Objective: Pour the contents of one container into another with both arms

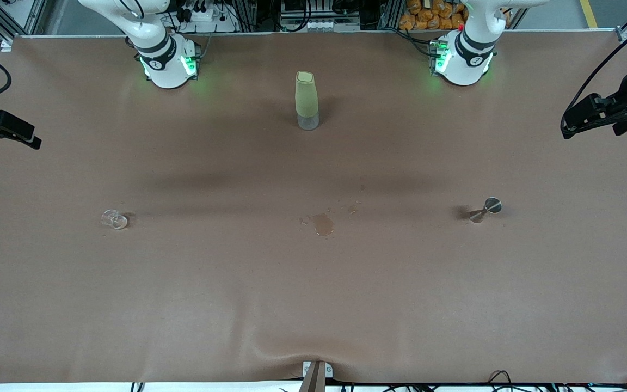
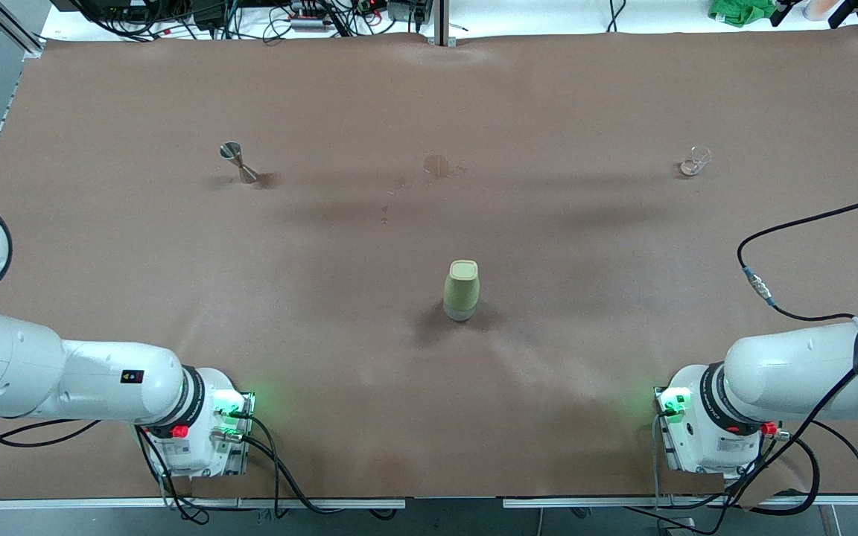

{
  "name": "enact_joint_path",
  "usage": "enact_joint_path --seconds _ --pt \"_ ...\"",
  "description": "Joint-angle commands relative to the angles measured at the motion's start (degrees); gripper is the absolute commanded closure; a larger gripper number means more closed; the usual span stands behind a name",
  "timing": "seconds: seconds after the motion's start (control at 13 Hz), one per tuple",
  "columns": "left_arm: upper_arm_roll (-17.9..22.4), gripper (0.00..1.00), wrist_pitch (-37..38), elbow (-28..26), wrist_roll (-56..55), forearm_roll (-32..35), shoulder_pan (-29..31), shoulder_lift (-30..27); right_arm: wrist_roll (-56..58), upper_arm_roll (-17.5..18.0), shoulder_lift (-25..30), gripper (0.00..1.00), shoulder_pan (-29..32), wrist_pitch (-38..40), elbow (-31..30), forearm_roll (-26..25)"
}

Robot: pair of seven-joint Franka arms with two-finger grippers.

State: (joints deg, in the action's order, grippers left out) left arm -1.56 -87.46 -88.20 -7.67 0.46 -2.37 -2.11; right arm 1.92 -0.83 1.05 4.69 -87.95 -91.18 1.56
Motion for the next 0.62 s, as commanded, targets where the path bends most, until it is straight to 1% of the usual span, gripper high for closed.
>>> enact_joint_path --seconds 0.0,0.39,0.54 --pt "0.0 0.0 1.2 0.9 -0.1 1.1 -0.2 -0.1 0.4 -1.1 -0.5 0.0 -1.2 0.3 1.2 -0.4" --pt "0.1 0.0 1.2 0.8 0.4 1.1 0.0 0.0 0.0 -0.7 -0.6 0.0 -1.4 0.3 1.2 -0.7" --pt "0.1 0.0 2.5 0.6 0.7 1.1 0.4 0.7 0.1 -0.7 -0.6 0.0 -1.4 0.4 1.2 -0.7"
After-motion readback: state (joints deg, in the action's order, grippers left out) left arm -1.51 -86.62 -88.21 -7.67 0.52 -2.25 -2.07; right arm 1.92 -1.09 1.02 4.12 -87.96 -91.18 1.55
